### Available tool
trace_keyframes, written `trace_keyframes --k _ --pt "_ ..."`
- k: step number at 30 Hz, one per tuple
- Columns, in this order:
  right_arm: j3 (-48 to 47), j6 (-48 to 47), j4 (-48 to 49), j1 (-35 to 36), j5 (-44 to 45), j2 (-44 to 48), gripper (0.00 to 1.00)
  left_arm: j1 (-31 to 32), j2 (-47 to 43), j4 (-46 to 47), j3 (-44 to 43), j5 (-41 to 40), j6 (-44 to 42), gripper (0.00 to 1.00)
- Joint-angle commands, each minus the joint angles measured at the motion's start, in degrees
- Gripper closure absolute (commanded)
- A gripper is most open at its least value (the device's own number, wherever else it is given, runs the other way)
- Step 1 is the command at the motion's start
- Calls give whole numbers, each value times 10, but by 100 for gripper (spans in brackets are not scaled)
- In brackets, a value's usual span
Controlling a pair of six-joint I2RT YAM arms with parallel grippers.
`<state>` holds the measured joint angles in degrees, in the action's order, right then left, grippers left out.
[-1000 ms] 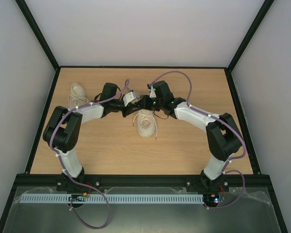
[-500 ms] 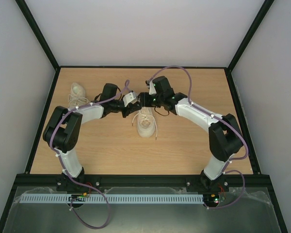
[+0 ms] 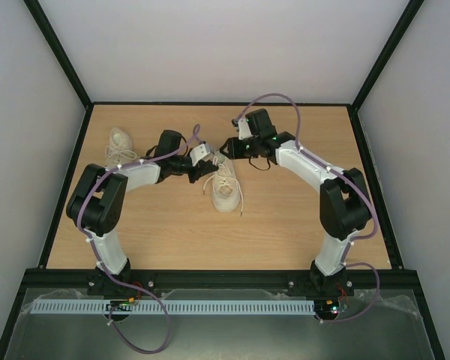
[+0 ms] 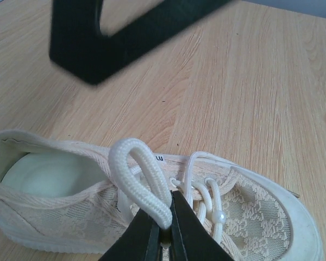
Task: Tie the shoes
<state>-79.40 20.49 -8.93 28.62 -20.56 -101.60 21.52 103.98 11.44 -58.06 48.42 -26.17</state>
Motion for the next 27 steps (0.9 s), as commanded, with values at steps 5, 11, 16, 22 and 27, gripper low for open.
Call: trace_keyframes --k 5,11,16,22,27 --pt "-37 -92 -75 3 -67 -78 65 -3 1 8 4 16 3 98" --pt "-25 -107 -64 3 -73 -84 58 -6 7 7 2 17 4 98" --pt "-23 -116 -62 4 -84 -85 58 -9 10 4 2 18 4 97" --pt "-7 -138 -61 4 -101 -72 66 -11 10 2 1 20 1 98" --pt "-5 -137 -60 4 -94 -81 66 -11 11 1 0 22 1 97"
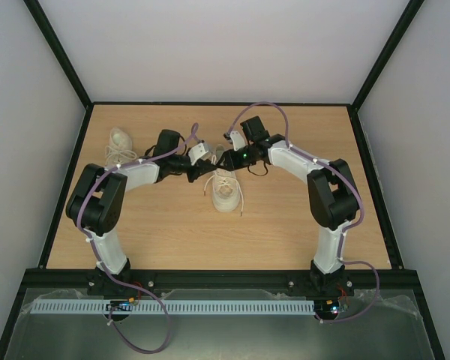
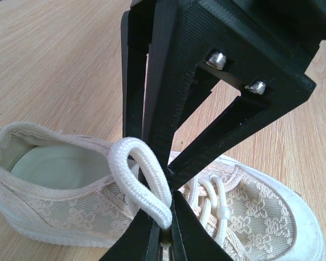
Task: Tie the shoes
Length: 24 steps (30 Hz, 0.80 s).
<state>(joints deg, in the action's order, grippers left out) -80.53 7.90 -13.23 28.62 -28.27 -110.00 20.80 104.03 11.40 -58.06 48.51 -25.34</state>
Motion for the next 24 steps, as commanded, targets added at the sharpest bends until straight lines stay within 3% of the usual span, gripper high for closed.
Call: trace_keyframes --k 1,11,24 --pt "5 -11 -15 4 -16 1 67 -4 11 1 0 21 -8 97" --pt "12 -11 -9 4 9 16 98 -6 17 -10 2 17 -21 97" --pt "54 21 36 2 28 83 99 -12 28 -41 3 19 -41 97"
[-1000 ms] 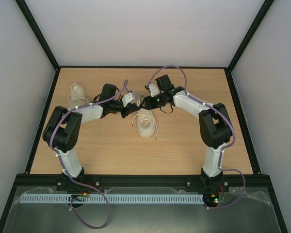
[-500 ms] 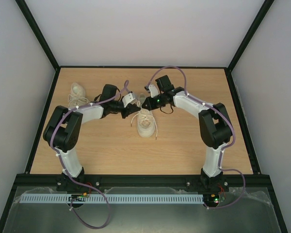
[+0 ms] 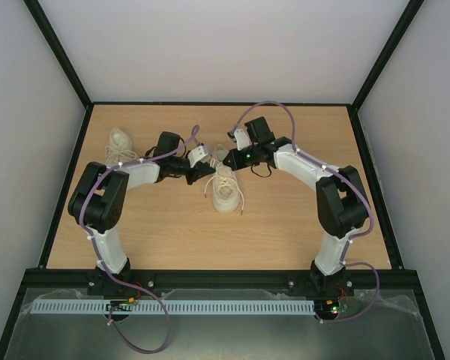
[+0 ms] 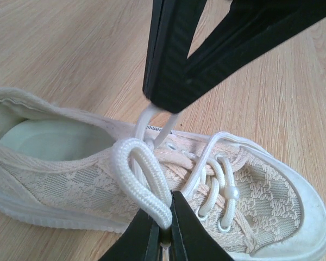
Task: Tie the shoes
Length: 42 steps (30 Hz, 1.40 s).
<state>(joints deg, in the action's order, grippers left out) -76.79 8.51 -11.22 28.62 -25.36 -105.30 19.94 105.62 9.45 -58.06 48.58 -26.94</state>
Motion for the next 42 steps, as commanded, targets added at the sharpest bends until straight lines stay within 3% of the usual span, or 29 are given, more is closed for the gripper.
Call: trace_keyframes --k 1,3,7,8,9,10,16,20,29,33,35,40,41,42 --pt "22 16 18 2 0 38 99 -4 12 -23 3 17 -27 97" --pt "31 18 22 2 2 38 99 -6 13 -23 2 16 -27 94" --pt "40 23 30 1 0 32 99 -16 6 -17 5 18 -21 62" --pt "40 25 32 1 -2 30 99 -17 3 -14 8 16 -20 42" --pt "38 25 32 1 -2 28 99 -19 -3 -14 10 13 -22 13" --pt "37 25 32 1 -2 26 99 -21 -7 -15 13 16 -23 2" --pt "33 24 32 1 -1 24 99 -28 -47 -2 38 27 -15 1" --pt "35 23 32 -1 -1 20 99 -29 -96 -11 38 -35 -15 0" --pt "35 27 35 -1 -10 12 99 -72 -190 -121 9 -104 -91 0" --pt "39 27 34 -1 -13 14 99 -83 -201 -176 -61 -179 -83 0" --pt "41 25 34 -1 -13 17 99 -106 -204 -207 -112 -141 -61 1" --pt "39 22 30 -1 -14 20 99 -190 -155 -283 -301 111 125 1" --pt "40 21 32 -1 -14 22 99 -198 -136 -321 -341 139 141 0" --pt "43 22 38 -1 -16 23 99 -200 -119 -397 -395 143 91 0"
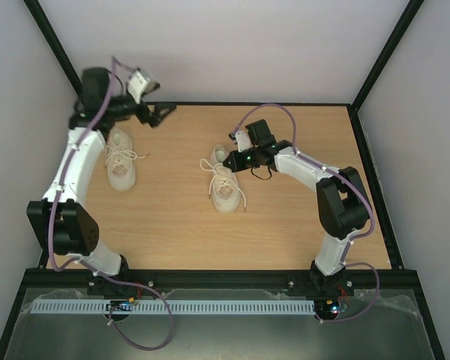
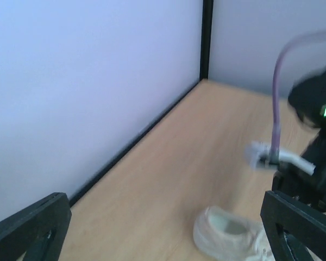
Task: Tie the shoes
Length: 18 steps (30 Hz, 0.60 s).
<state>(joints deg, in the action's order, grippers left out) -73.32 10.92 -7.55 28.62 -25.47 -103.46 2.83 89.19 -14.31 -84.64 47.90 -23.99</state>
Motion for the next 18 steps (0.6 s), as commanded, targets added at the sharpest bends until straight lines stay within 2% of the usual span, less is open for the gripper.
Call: trace_keyframes --k 1,2,3,5,7,10,11,14,15,16,18 --pt "12 0 6 -1 -17 4 99 -24 54 -247 -177 135 -8 0" --pt "14 1 11 -1 -19 4 99 -17 45 -290 -195 93 -57 1" --pt "16 3 14 -1 -21 3 99 -13 19 -270 -180 35 -75 0" --pt "20 6 20 -1 -24 4 99 -11 -59 -191 -108 -66 -114 0" --pt "26 9 29 -1 -26 7 99 -11 -130 -114 -44 -122 -138 1" --pt "36 12 40 -1 -30 13 99 -11 -195 -34 12 -229 10 0" --pt "38 13 44 -1 -31 14 99 -11 -204 -52 23 -208 18 0" --pt "47 18 57 -1 -40 18 99 6 -218 -140 80 -48 -73 1" --pt "49 20 61 -1 -40 19 99 26 -227 -134 117 -29 -84 5" --pt "56 25 73 -1 -40 21 99 103 -248 -84 221 -39 -164 15" --pt "58 25 76 -1 -44 21 99 167 -266 -38 304 -70 -258 20"
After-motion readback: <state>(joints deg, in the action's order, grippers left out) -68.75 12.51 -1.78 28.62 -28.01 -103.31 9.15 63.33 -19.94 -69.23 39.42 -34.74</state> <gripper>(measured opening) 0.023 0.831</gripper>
